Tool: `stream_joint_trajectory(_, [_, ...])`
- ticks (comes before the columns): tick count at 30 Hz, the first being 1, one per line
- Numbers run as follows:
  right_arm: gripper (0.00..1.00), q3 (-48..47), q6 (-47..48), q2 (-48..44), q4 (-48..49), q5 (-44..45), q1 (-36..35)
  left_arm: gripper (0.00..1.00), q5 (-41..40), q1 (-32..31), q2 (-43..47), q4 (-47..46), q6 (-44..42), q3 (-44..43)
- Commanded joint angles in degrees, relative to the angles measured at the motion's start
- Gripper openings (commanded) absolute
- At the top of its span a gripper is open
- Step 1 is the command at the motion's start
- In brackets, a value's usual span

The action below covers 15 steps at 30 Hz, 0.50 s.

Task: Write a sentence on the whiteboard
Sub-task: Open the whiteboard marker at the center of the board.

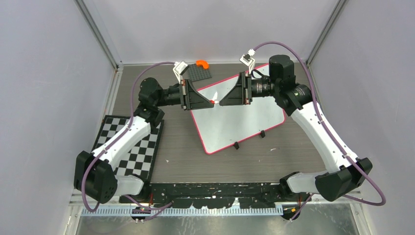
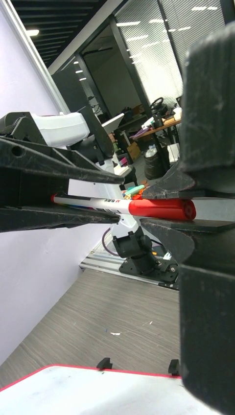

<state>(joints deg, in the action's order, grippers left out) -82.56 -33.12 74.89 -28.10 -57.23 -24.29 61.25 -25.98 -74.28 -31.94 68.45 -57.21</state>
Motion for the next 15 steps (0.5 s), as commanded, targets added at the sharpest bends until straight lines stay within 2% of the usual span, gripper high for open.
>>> stream_joint_trajectory(1, [0.39, -0.84, -0.67, -1.77, 2.94, -2.61, -1.12, 0.0, 0.13, -0.91, -0.06, 2.39, -1.65, -1.11])
stream_joint_trajectory(7, [0.38, -1.03, -0.9, -1.69, 3.13, -2.64, -1.06, 0.0, 0.05, -0.83, 0.81, 2.92, -1.99, -0.12])
stream_joint_trajectory(13, [0.31, -1.03, -1.39, -1.42, 3.57, -2.66, -1.08, 0.0, 0.64, -0.92, 0.08, 3.03, -1.65, -0.63])
stream_joint_trajectory(15, [0.32, -0.87, -1.33, -1.43, 3.58, -2.87, -1.1, 0.0, 1.13, -0.92, 0.01, 3.03, -1.58, -0.6])
